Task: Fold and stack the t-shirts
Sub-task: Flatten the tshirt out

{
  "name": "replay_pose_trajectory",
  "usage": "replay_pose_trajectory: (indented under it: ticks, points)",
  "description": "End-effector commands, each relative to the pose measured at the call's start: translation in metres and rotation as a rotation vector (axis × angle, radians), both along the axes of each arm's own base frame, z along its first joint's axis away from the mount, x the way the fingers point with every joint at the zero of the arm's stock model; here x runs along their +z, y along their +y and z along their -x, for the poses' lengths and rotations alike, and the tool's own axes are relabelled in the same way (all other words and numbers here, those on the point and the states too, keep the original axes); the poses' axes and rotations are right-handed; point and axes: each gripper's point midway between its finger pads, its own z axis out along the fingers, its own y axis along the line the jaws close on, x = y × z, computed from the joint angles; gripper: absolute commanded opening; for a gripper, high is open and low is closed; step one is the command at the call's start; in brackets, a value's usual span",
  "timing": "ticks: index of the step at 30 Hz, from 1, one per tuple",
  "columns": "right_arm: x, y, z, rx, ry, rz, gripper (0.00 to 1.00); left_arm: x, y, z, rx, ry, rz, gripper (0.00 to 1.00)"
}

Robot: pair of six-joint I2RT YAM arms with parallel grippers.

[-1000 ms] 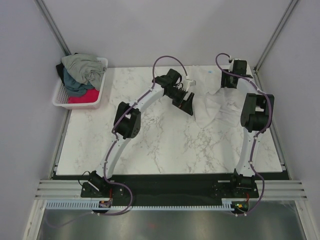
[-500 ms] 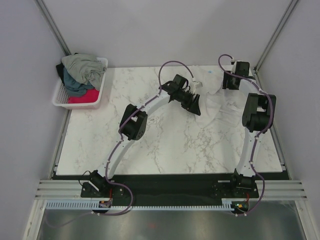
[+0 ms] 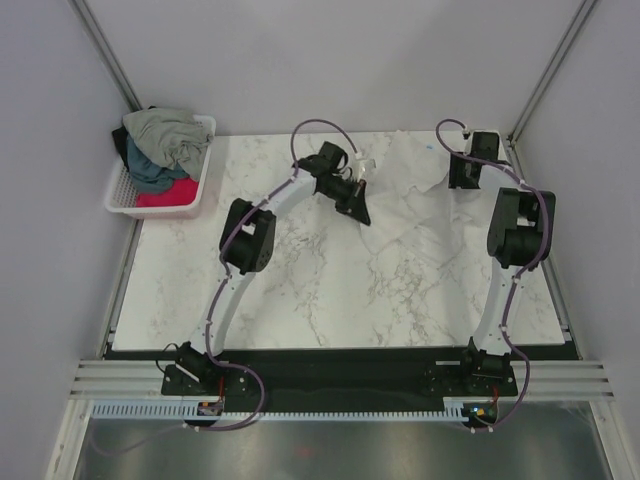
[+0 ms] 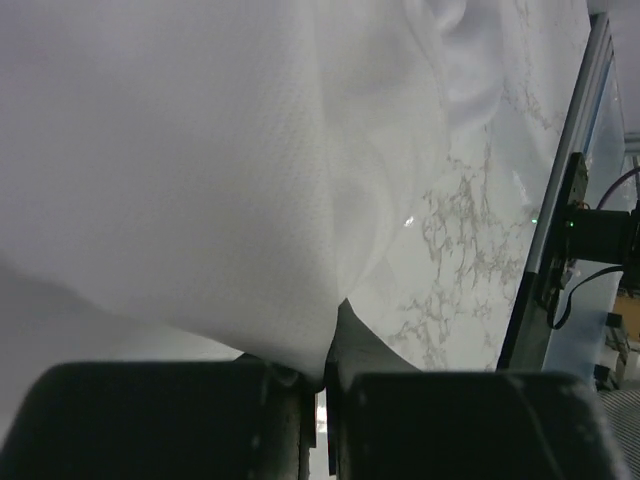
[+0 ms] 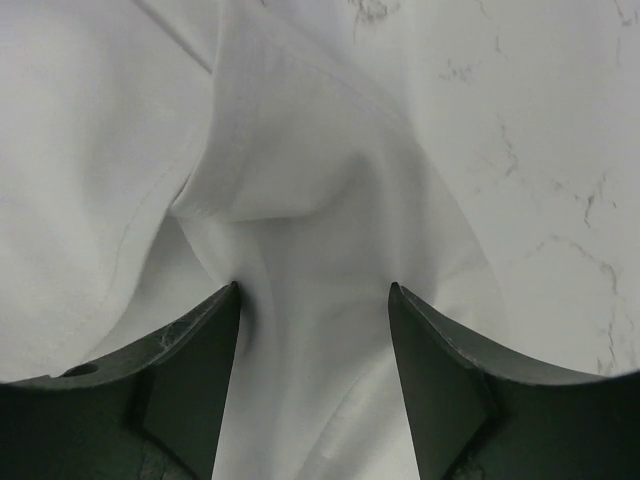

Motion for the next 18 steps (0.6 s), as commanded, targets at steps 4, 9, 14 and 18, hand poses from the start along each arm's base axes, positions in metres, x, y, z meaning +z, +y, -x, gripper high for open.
replay_pose_trajectory:
  ticks: [4, 9, 14, 18]
  points:
    - [0.018, -0.001, 0.061, -0.01, 0.091, 0.012, 0.68, 0.088, 0.128, -0.085, 0.115, -0.372, -0.13, 0.02]
    - [0.037, 0.023, 0.096, 0.012, 0.105, -0.069, 0.65, 0.093, 0.168, -0.116, 0.091, -0.584, -0.287, 0.02]
    - [0.054, 0.055, 0.117, 0.086, 0.086, -0.104, 0.66, 0.092, 0.194, -0.13, 0.054, -0.712, -0.438, 0.03]
    - [0.08, 0.08, 0.098, 0.25, -0.001, -0.103, 0.67, 0.096, 0.195, -0.121, 0.044, -0.701, -0.436, 0.65]
